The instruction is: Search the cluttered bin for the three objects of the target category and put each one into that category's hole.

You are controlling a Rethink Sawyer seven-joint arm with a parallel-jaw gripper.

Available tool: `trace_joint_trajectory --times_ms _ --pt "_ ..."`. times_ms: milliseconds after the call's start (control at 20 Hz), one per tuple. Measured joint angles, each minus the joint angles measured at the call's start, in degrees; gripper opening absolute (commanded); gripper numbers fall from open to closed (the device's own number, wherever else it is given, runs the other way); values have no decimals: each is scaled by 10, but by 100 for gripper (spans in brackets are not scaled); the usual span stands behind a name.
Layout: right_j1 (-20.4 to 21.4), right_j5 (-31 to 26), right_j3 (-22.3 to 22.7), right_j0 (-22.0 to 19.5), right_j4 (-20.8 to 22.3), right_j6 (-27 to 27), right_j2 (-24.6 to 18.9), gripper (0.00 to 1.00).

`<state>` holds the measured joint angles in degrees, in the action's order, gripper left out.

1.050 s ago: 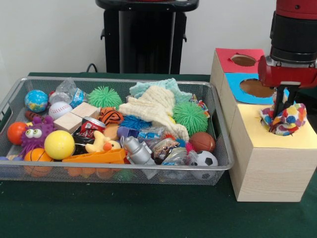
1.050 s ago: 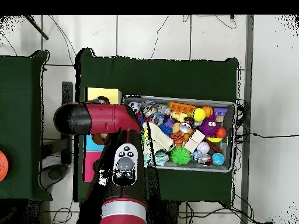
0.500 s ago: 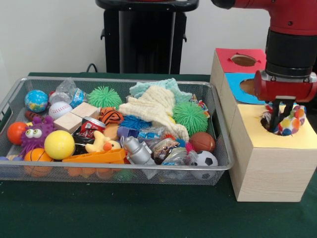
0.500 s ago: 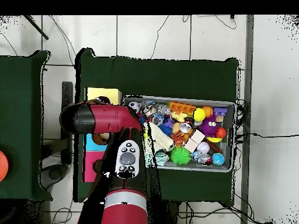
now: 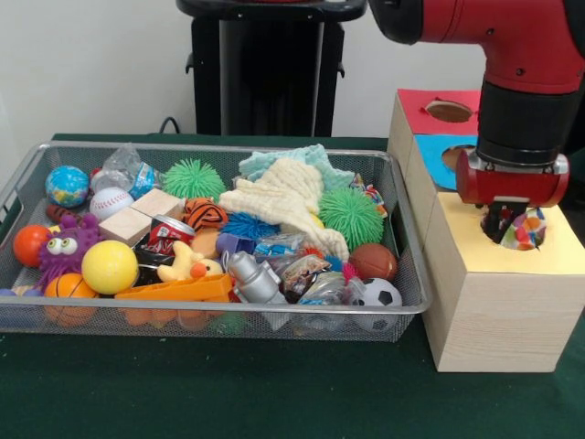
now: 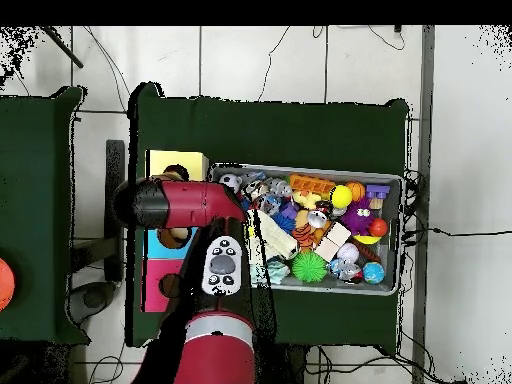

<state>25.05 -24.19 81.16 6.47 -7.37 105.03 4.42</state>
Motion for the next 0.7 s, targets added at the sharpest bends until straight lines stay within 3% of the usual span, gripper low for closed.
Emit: trace_joint_trajectory --times_ms 700 --pt "-13 45 -2 -23 0 0 -26 0"
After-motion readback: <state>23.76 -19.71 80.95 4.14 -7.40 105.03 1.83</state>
